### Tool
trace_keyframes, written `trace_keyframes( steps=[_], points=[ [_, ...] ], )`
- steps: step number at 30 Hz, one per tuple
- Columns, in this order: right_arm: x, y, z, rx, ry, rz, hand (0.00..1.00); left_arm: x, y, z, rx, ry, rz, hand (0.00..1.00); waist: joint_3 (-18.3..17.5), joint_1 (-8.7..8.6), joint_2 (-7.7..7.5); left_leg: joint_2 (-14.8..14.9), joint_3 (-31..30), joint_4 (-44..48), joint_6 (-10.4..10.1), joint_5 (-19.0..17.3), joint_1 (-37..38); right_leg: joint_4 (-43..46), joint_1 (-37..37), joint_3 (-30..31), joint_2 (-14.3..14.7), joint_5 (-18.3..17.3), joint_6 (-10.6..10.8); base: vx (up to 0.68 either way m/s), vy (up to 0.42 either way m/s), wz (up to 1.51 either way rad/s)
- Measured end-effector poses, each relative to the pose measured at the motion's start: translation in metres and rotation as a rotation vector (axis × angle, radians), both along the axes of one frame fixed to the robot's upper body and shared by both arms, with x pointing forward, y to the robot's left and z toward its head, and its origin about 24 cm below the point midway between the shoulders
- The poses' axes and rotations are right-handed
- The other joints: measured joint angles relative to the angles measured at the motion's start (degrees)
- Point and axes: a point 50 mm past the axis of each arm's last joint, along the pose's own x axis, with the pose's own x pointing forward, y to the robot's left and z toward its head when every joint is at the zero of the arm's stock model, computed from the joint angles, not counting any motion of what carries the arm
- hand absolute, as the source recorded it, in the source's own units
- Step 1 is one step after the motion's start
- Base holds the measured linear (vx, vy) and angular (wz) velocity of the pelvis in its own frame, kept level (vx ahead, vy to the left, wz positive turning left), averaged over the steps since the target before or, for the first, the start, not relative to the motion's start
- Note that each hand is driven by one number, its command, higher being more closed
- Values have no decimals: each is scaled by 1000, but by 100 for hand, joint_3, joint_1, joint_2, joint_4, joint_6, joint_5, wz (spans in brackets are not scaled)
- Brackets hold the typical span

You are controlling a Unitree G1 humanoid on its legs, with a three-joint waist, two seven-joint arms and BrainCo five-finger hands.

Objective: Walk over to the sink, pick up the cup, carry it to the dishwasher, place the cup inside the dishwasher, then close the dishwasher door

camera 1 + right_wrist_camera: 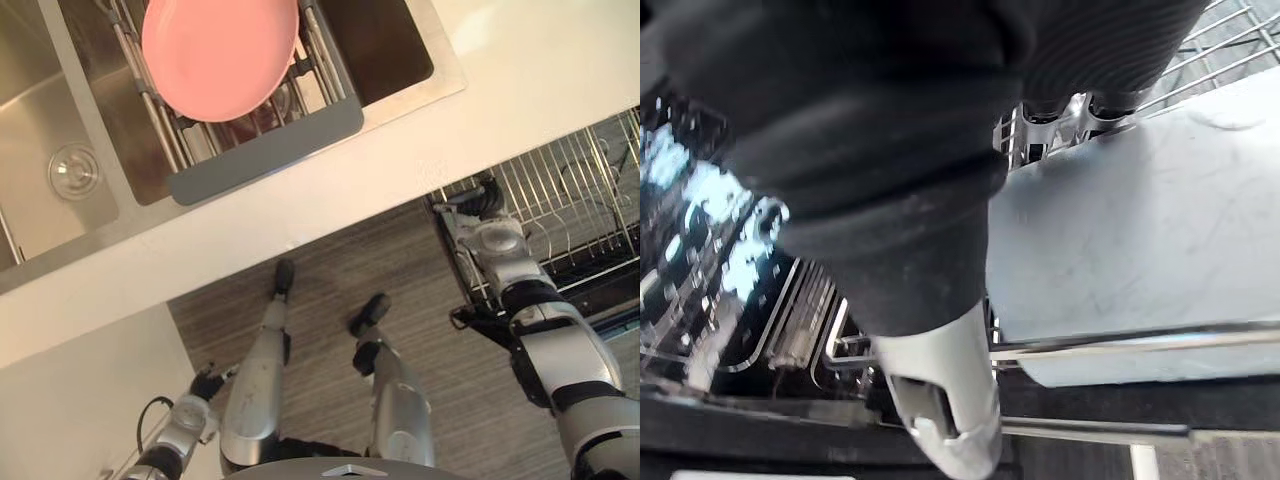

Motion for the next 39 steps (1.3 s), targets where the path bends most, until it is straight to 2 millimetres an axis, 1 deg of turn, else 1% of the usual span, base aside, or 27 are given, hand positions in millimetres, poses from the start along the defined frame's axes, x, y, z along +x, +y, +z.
trace_keyframes(
  steps=[3, 4, 6, 7, 8, 9, 10, 11, 13, 15, 16, 17, 18, 19, 22, 24, 26, 27, 28, 29, 30, 31, 33, 35, 36, 37, 39],
  points=[
    [-7, -3, -10, 98, -48, -104, 0, -3, 1, -1, 17, 20, -6, 0, -1, -30, -3, 14, 124, -1, 5, -48, 289, 41, 209, 103, 0, -45, 15, -11, -57, -14],
    [-12, -8, -11, 125, -83, -146, 0, -5, 3, -2, 28, 31, -6, 0, -1, -85, -6, 19, 148, -2, -30, -97, 406, 47, 316, 112, 1, -81, 29, -7, -30, -6],
    [-19, -15, -11, 155, -137, -197, 0, -9, 5, -4, 30, 48, 5, 0, -1, -121, -20, 40, 262, -10, 1, -169, 633, 24, 511, 184, 19, -119, 60, -2, -55, -19],
    [-23, -16, -8, 171, -180, -211, 0, -15, 7, -5, 25, 58, 21, 0, 1, -179, -31, 58, 352, -32, -3, -216, 830, -23, 683, 251, 47, -119, 64, 8, -62, -29],
    [-25, -15, -8, 178, -200, -214, 0, -19, 8, -6, 24, 65, 26, 0, -5, -211, -44, 62, 395, -7, -26, -219, 920, -50, 754, 285, 64, -118, 63, 31, -57, -35],
    [-29, -11, -6, 201, -249, -211, 0, -26, 10, -8, 18, 80, 46, 0, -21, -262, -78, 85, 481, -1, -66, -268, 1109, -113, 914, 362, 102, -114, 67, 46, -53, -38],
    [-34, -6, -9, 226, -279, -203, 0, -35, 13, -10, 13, 99, 68, 0, -102, -314, -158, 111, 581, 1, -76, -317, 1240, -159, 1007, 437, 139, -107, 76, 55, -57, -37],
    [-37, -3, -13, 240, -286, -202, 0, -39, 15, -11, 11, 111, 77, 0, -166, -349, -188, 126, 607, 1, -83, -343, 1295, -196, 1070, 451, 162, -106, 76, 59, -61, -31],
    [-53, 5, -38, 299, -257, -218, 0, -59, 21, -16, 7, 171, 118, 0, -589, -391, -344, 190, 763, 2, -112, -467, 1529, -369, 1294, 560, 260, -96, 78, 109, -84, -30],
    [-65, 8, -52, 335, -244, -229, 0, -73, 23, -19, 0, 209, 137, 0, -822, -415, -383, 211, 854, 2, -106, -554, 1780, -481, 1562, 588, 293, -92, 77, 118, -68, -24],
    [-76, 12, -62, 360, -235, -227, 0, -87, 23, -22, 5, 243, 141, 0, -1108, -454, -386, 221, 908, 2, -120, -658, 1960, -610, 1797, 600, 318, -102, 100, 78, -33, -17],
    [-80, 13, -66, 375, -238, -220, 0, -93, 22, -23, 7, 260, 146, 0, -1231, -477, -380, 223, 920, 2, -150, -716, 2017, -667, 1880, 597, 327, -107, 119, 135, -37, -15],
    [-87, 18, -69, 411, -255, -203, 0, -103, 21, -25, 5, 290, 166, 0, -1433, -504, -370, 233, 970, 2, -141, -769, 2144, -786, 2037, 613, 355, -92, 138, 154, -35, -15],
    [-92, 24, -68, 464, -291, -159, 0, -111, 20, -27, 0, 316, 192, 0, -1547, -515, -355, 247, 1030, 2, -137, -818, 2296, -914, 2220, 651, 392, -69, 154, 146, -32, -18],
    [-100, 43, -57, 567, -380, -21, 0, -121, 16, -29, -4, 339, 275, 0, -1759, -522, -331, 277, 1087, 2, -192, -928, 2487, -1129, 2480, 684, 460, -27, 162, 64, -21, -11],
    [-99, 53, -48, 640, -423, 63, 0, -122, 15, -29, -1, 336, 325, 0, -1842, -511, -334, 297, 1079, 127, -191, -992, 2489, -1214, 2586, 652, 481, -8, 150, 49, -20, 3],
    [-98, 66, -38, 748, -477, 179, 0, -124, 13, -30, 2, 334, 386, 0, -1872, -504, -316, 332, 1038, 410, -194, -1186, 2443, -1300, 2791, 540, 489, -12, 150, 28, -15, 19],
    [-98, 69, -35, 764, -484, 211, 0, -125, 11, -31, 1, 339, 397, 0, -1919, -496, -308, 339, 1037, 473, -164, -1239, 2389, -1327, 2797, 512, 491, -12, 150, 18, -3, 30],
    [-97, 77, -28, 777, -496, 283, 0, -127, 9, -31, -7, 345, 423, 0, -1973, -496, -288, 358, 1054, 563, -189, -1303, 2301, -1376, 2825, 398, 489, -8, 149, 39, -2, 45],
    [-97, 83, -22, 788, -508, 354, 0, -129, 10, -32, -10, 355, 447, 0, -1972, -518, -275, 439, 1292, 605, -175, -1304, 2301, -1418, 2934, 224, 478, -9, 155, 54, -5, 57],
    [-97, 85, -20, 786, -510, 384, 0, -130, 11, -32, -11, 363, 459, 0, -1975, -531, -271, 505, 1495, 646, -158, -1293, 2304, -1424, 3000, 143, 469, -17, 170, 78, -1, 82],
    [-98, 89, -17, 780, -509, 432, 0, -133, 10, -33, -13, 376, 474, 0, -1977, -537, -270, 609, 1833, 732, -82, -1240, 2314, -1425, 3130, -80, 432, -62, 220, 72, 3, 74],
    [-98, 94, -9, 771, -523, 505, 0, -140, 7, -34, -29, 401, 504, 0, -2018, -512, -251, 676, 2245, 868, -73, -1229, 2304, -1391, 3238, -349, 336, -113, 291, 98, 38, 75],
    [-95, 106, 0, 772, -521, 591, 0, -151, 4, -35, -37, 438, 524, 0, -2032, -494, -232, 590, 2292, 912, -15, -1280, 2312, -1323, 3300, -483, 195, -156, 382, 106, 90, 39],
    [-92, 117, 4, 783, -505, 647, 0, -160, 4, -36, -34, 465, 532, 0, -2053, -483, -249, 478, 2289, 788, -5, -1277, 2367, -1308, 3327, -499, 107, -154, 437, 101, 124, 14],
    [-90, 123, 5, 796, -490, 680, 0, -165, 4, -36, -32, 476, 538, 0, -2068, -469, -270, 363, 2279, 618, 40, -1221, 2457, -1299, 3359, -522, 22, -151, 468, 76, 106, 14],
    [-89, 128, 4, 803, -461, 694, 0, -169, 4, -36, -35, 482, 553, 0, -2082, -445, -292, 178, 2262, 303, 89, -1110, 2674, -1216, 3425, -544, -121, -186, 552, 87, 105, 16]
  ],
)
